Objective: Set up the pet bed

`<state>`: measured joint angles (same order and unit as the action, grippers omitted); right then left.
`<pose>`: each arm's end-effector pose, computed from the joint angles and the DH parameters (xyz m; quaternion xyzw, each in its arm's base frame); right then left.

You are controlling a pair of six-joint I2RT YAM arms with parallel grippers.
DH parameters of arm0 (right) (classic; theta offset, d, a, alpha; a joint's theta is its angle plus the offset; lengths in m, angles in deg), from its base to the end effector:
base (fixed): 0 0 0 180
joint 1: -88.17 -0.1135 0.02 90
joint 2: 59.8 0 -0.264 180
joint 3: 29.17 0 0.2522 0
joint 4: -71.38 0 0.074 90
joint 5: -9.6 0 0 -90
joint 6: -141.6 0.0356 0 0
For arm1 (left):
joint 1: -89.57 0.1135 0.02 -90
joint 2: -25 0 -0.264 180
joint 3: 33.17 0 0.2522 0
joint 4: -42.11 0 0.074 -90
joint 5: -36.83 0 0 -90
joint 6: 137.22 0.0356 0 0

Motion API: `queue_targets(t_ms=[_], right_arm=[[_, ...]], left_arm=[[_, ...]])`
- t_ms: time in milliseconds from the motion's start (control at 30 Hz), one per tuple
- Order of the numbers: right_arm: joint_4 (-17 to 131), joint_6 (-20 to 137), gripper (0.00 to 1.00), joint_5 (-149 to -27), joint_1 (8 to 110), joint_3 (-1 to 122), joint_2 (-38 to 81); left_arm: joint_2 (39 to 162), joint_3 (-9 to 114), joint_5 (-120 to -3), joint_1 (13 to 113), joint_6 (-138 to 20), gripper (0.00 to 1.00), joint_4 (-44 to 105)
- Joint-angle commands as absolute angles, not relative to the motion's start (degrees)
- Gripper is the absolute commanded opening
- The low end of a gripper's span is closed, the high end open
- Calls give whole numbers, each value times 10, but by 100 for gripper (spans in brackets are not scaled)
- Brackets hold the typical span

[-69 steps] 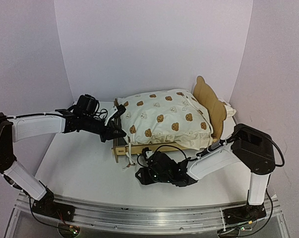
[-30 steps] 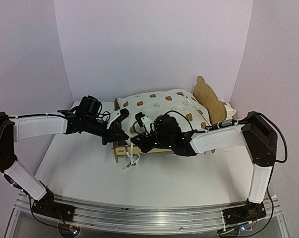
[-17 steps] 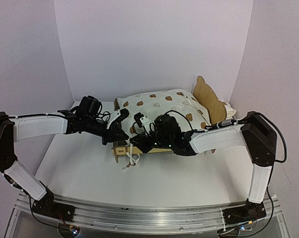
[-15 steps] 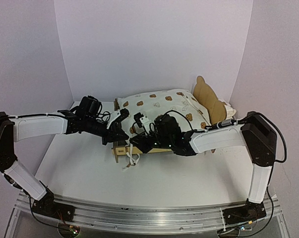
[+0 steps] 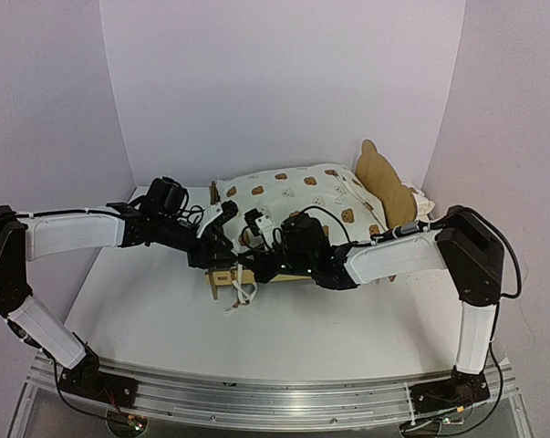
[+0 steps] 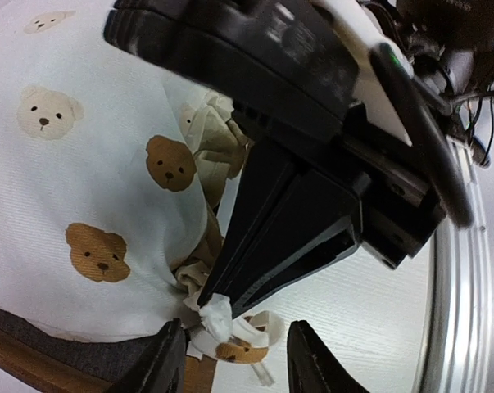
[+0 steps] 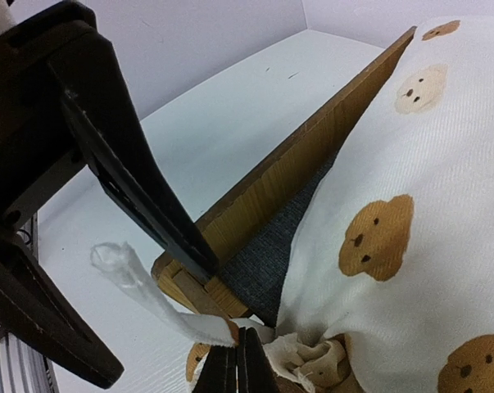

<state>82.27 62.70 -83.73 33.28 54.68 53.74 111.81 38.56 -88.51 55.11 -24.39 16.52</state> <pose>0.2561 0.3679 0.1953 -0.3188 0.7478 0.3367 0.4752 0.2579 -0.2020 0.2443 0.5263 0.6992 -0.3147 0.3676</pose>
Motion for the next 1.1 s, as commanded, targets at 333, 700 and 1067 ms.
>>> queue_targets(t_ms=[333,700,1067], right_arm=[[842,662,0,-831,332,556,542],[841,648,0,-828,332,548,531],[842,643,0,-828,332,542,527]], left_arm=[[1023,222,-736,452,-51,42,134],[1199,295,-695,451,-35,36,134],[1262,338,-662,451,-62,25,132]])
